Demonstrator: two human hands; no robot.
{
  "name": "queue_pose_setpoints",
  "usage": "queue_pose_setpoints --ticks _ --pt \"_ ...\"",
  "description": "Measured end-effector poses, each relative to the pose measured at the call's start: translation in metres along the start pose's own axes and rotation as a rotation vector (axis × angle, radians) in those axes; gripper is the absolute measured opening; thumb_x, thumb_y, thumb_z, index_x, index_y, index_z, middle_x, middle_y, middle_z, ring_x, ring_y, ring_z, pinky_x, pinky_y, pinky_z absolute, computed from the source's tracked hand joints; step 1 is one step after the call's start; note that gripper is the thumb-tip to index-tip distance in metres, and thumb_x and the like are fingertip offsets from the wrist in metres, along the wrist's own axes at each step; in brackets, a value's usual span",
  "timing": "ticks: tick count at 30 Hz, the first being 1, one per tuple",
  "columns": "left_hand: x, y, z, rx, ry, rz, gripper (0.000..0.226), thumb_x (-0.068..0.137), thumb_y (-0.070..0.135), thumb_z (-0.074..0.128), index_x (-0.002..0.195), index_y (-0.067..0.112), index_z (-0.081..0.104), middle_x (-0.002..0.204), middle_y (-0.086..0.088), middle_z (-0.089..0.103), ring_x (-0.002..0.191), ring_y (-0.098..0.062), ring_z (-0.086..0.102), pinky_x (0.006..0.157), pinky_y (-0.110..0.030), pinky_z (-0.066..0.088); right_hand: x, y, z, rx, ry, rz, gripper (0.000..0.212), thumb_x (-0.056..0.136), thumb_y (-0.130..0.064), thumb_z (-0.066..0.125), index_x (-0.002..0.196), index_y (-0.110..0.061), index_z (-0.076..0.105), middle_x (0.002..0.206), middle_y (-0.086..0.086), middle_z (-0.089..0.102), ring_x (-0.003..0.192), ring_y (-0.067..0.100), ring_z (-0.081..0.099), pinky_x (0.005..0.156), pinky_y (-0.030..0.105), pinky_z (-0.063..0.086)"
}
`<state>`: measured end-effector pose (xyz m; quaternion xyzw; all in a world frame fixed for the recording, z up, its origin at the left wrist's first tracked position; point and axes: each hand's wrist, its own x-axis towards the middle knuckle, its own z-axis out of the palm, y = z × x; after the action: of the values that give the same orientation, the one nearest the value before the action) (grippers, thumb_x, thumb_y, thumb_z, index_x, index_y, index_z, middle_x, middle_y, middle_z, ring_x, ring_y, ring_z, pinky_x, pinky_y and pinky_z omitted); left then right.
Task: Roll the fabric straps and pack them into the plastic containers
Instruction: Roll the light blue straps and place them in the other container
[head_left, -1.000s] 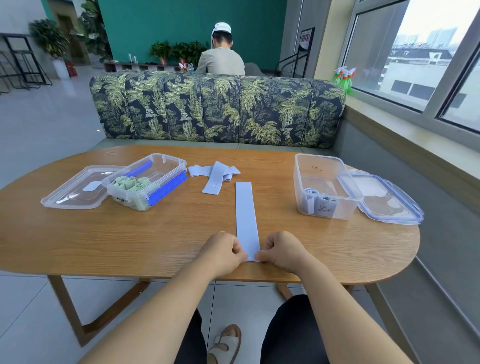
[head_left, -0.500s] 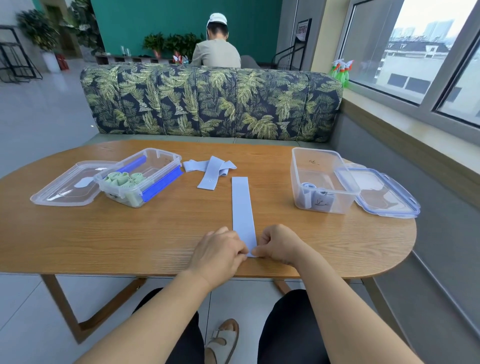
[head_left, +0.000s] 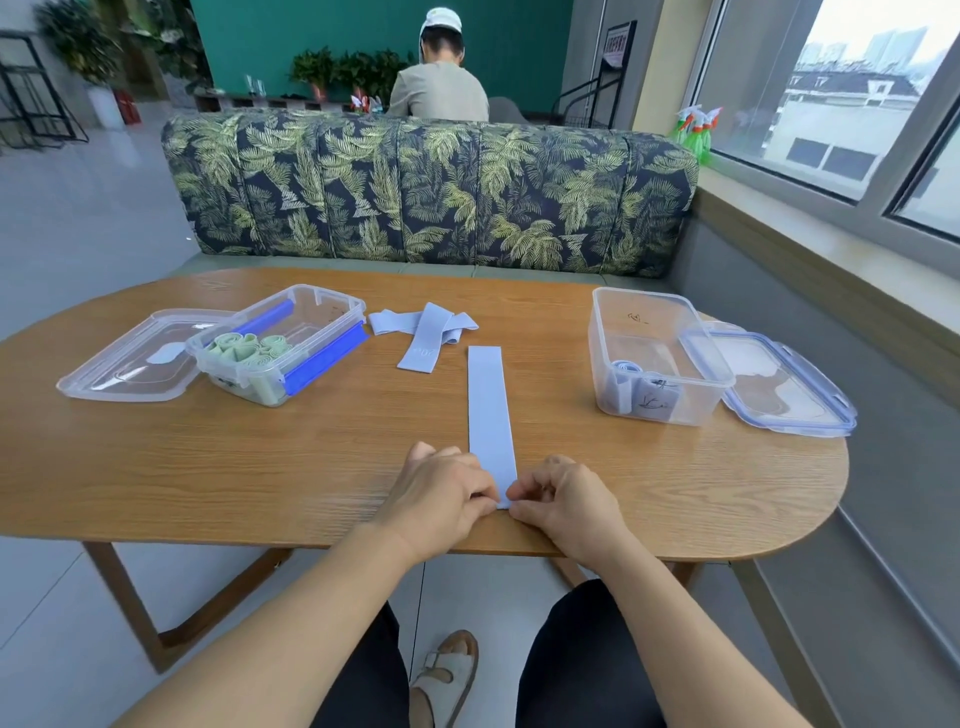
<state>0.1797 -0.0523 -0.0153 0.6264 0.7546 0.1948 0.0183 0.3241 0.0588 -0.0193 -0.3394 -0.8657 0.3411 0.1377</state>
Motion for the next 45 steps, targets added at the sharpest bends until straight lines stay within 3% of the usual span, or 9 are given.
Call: queue_pose_setpoints --ticks 6,11,16,23,29,34,37,45 --pt "0.001 -0.002 -0.001 -0.034 -0.014 -0.004 0.016 0.096 0.032 0.055 0.097 0.028 0.071 0.096 0.013 0.059 0.097 -0.004 0.048 0.092 -0.028 0.022 0.002 -0.002 -0.001 -0.09 -0.041 -0.018 0.002 0.084 -0.03 0.069 0.085 -0.03 0.071 0.08 -0.013 0.05 0.075 0.003 0.049 0.071 0.028 0.042" --pt "0.002 -0.002 0.0 -0.026 -0.045 -0.034 0.016 0.098 0.032 0.05 0.096 0.027 0.066 0.094 0.016 0.061 0.09 -0.001 0.043 0.095 -0.03 0.022 0.008 -0.007 -0.006 -0.034 -0.113 0.037 0.006 0.084 -0.024 0.067 0.08 -0.026 0.072 0.08 -0.013 0.062 0.083 0.011 0.059 0.08 0.034 0.05" --pt "0.006 -0.005 0.001 -0.024 0.013 -0.107 0.013 0.095 0.04 0.053 0.09 0.032 0.061 0.078 0.017 0.052 0.09 -0.006 0.038 0.088 -0.028 0.023 0.014 -0.009 -0.007 0.129 -0.104 0.172 0.012 0.078 -0.018 0.071 0.067 -0.022 0.07 0.066 -0.004 0.064 0.06 0.011 0.053 0.062 0.027 0.044" --pt "0.01 -0.007 0.001 0.096 0.015 0.012 0.02 0.098 0.036 0.047 0.09 0.028 0.064 0.085 0.013 0.056 0.09 -0.008 0.046 0.087 -0.029 0.02 0.022 -0.008 -0.006 0.253 -0.129 0.273 0.009 0.073 -0.011 0.075 0.068 -0.013 0.068 0.059 0.004 0.059 0.049 0.017 0.045 0.051 0.024 0.038" --pt "0.001 -0.012 0.003 0.072 0.115 0.105 0.016 0.09 0.039 0.058 0.09 0.028 0.069 0.087 0.012 0.062 0.087 -0.009 0.05 0.083 -0.031 0.02 0.025 -0.011 -0.006 0.216 -0.121 0.287 0.008 0.071 -0.012 0.074 0.067 -0.012 0.067 0.06 0.005 0.058 0.051 0.019 0.045 0.053 0.025 0.037" --pt "-0.002 -0.015 0.013 0.02 0.186 0.078 0.017 0.085 0.037 0.057 0.083 0.03 0.072 0.079 0.013 0.061 0.08 -0.011 0.054 0.077 -0.03 0.018 0.014 -0.002 -0.003 0.198 -0.065 0.153 0.008 0.077 -0.016 0.072 0.072 -0.021 0.067 0.054 -0.013 0.056 0.052 0.005 0.047 0.059 0.025 0.039" --pt "-0.004 -0.017 0.018 0.045 0.236 0.103 0.013 0.084 0.034 0.059 0.077 0.031 0.07 0.073 0.013 0.058 0.072 -0.009 0.053 0.075 -0.03 0.021 0.008 0.005 0.001 0.223 -0.059 0.064 0.017 0.075 -0.012 0.071 0.082 -0.026 0.065 0.061 -0.016 0.058 0.054 0.0 0.046 0.065 0.028 0.041" --pt "-0.009 -0.018 0.029 0.022 0.334 0.094 0.025 0.09 0.036 0.048 0.08 0.03 0.07 0.077 0.015 0.056 0.072 -0.007 0.052 0.078 -0.03 0.023 0.012 0.007 0.003 0.071 -0.041 0.037 0.016 0.082 -0.027 0.072 0.074 -0.038 0.063 0.076 -0.013 0.067 0.068 0.002 0.054 0.077 0.033 0.049"
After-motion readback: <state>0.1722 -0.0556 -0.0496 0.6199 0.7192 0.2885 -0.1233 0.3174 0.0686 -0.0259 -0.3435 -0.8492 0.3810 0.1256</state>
